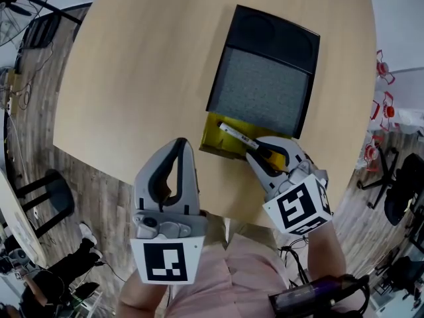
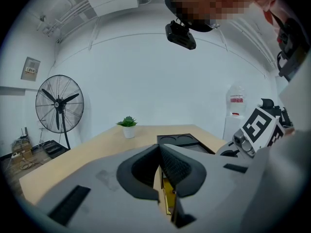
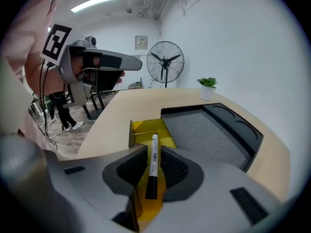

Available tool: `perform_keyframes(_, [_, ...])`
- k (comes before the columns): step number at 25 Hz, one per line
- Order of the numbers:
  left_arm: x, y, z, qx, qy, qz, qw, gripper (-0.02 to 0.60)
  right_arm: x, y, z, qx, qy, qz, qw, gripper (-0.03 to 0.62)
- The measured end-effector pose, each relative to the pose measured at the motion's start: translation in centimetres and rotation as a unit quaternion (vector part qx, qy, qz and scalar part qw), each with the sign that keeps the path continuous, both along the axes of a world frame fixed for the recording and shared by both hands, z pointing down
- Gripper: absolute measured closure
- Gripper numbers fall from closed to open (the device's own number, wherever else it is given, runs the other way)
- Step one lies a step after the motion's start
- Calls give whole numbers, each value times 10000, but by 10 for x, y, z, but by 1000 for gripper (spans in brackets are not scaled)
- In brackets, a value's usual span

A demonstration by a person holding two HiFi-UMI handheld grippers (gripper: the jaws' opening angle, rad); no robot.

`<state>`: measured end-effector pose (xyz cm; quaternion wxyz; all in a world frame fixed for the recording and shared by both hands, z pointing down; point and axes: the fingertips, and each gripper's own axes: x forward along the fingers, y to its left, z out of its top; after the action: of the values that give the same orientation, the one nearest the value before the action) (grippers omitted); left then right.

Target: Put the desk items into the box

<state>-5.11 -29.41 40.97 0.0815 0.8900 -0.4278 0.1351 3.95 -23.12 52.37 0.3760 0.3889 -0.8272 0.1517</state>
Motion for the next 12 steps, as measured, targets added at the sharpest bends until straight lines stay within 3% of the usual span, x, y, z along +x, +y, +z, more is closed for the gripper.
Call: perform_keyframes(12, [-11, 2, -25, 171, 104, -68, 9998, 571, -6, -11, -39, 416, -130, 131, 9990, 513])
